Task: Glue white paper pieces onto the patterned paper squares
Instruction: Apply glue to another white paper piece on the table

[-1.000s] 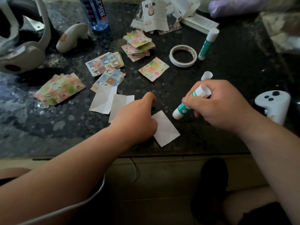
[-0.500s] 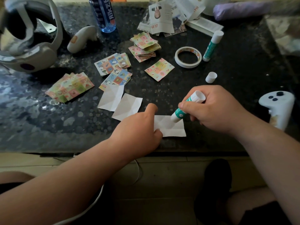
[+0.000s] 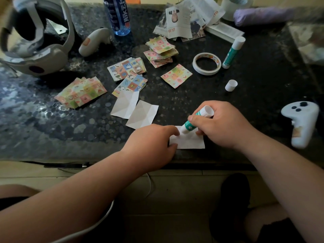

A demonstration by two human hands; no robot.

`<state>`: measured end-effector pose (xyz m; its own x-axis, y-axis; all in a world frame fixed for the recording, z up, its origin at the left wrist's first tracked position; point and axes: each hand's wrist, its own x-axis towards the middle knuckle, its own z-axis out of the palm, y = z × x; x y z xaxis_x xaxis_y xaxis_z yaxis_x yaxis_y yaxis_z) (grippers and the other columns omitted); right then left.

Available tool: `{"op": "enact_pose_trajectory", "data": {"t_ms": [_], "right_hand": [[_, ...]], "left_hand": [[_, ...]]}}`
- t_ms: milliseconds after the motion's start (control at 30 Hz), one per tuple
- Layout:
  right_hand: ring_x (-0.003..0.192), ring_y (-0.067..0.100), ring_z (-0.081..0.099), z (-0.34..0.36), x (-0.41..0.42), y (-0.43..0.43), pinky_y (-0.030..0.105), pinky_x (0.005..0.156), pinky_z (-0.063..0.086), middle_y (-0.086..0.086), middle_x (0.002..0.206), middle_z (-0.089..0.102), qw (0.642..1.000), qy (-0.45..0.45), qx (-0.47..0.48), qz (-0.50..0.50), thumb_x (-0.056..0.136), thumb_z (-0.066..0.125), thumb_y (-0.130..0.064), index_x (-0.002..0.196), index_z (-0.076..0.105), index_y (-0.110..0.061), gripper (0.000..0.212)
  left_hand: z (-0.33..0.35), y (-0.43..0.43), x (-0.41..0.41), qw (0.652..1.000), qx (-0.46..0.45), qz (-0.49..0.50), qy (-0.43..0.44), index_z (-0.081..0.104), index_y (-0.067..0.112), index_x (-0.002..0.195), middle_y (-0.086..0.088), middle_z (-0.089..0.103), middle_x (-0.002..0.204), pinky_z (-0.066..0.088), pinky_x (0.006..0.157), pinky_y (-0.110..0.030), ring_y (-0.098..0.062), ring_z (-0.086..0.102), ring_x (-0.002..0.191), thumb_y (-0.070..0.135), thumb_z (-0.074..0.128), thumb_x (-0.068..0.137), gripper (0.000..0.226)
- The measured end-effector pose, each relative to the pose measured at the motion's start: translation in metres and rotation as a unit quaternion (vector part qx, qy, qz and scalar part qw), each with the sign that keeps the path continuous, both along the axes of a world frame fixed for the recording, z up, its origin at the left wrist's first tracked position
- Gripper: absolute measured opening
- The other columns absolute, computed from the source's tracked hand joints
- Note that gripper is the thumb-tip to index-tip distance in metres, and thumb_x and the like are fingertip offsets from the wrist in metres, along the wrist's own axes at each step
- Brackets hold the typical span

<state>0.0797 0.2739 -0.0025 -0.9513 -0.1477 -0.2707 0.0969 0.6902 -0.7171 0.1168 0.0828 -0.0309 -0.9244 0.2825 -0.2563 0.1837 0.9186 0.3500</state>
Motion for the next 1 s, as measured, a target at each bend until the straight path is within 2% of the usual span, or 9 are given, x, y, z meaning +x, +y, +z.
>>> {"op": "enact_pose_trajectory", "data": {"t_ms": [133,300,433,633,867,1000], "right_hand": [[0.081,0.015,0.069,0.0,-0.002,-0.001,0.042,0.077,0.059,-0.001,0.082,0.071,1.0,0.001,0.007,0.007,0.092,0.07,-0.037,0.089,0.07,-0.019,0.018],[0.08,0.011,0.066,-0.004,-0.001,0.0,0.028,0.065,0.052,-0.004,0.082,0.069,0.999,0.014,0.038,0.016,0.092,0.069,-0.039,0.089,0.069,-0.022,0.018],[0.079,0.012,0.064,-0.006,0.0,0.0,0.031,0.067,0.052,-0.003,0.082,0.068,0.998,0.03,0.05,0.025,0.092,0.068,-0.04,0.089,0.069,-0.019,0.021],[0.081,0.009,0.063,-0.002,-0.002,0.002,0.029,0.069,0.053,-0.008,0.083,0.067,0.996,-0.016,0.063,0.069,0.091,0.068,-0.04,0.087,0.069,-0.026,0.015],[0.08,0.011,0.063,-0.002,0.002,0.0,0.032,0.07,0.052,-0.004,0.084,0.068,0.998,0.012,0.05,0.038,0.094,0.066,-0.04,0.091,0.068,-0.024,0.016],[0.081,0.012,0.063,0.003,0.002,0.0,0.033,0.068,0.054,-0.006,0.083,0.067,0.994,-0.023,0.078,0.076,0.09,0.07,-0.039,0.086,0.068,-0.025,0.014]], "left_hand": [[0.002,0.0,-0.003,1.0,-0.008,0.001,-0.002,0.054,0.045,0.133,0.011,0.07,0.103,0.043,0.067,-0.028,-0.014,0.064,0.096,0.044,0.055,0.096,0.037],[0.004,0.001,-0.007,1.0,-0.019,0.005,-0.013,0.053,0.046,0.133,0.011,0.069,0.109,0.041,0.067,-0.028,-0.013,0.064,0.1,0.046,0.056,0.095,0.038],[0.005,0.002,-0.01,0.999,-0.023,0.008,-0.025,0.054,0.047,0.131,0.012,0.068,0.11,0.04,0.066,-0.028,-0.012,0.062,0.099,0.044,0.057,0.095,0.037],[0.006,0.003,-0.01,0.999,-0.027,0.007,-0.029,0.053,0.046,0.132,0.012,0.067,0.115,0.045,0.07,-0.028,-0.013,0.063,0.102,0.043,0.057,0.095,0.038],[0.005,0.003,-0.011,0.999,-0.03,0.011,-0.037,0.054,0.047,0.131,0.012,0.066,0.115,0.045,0.07,-0.028,-0.013,0.063,0.101,0.044,0.059,0.094,0.037],[0.004,0.003,-0.011,0.999,-0.028,0.012,-0.036,0.054,0.047,0.132,0.011,0.066,0.118,0.045,0.072,-0.028,-0.013,0.062,0.104,0.044,0.059,0.094,0.038]]}}
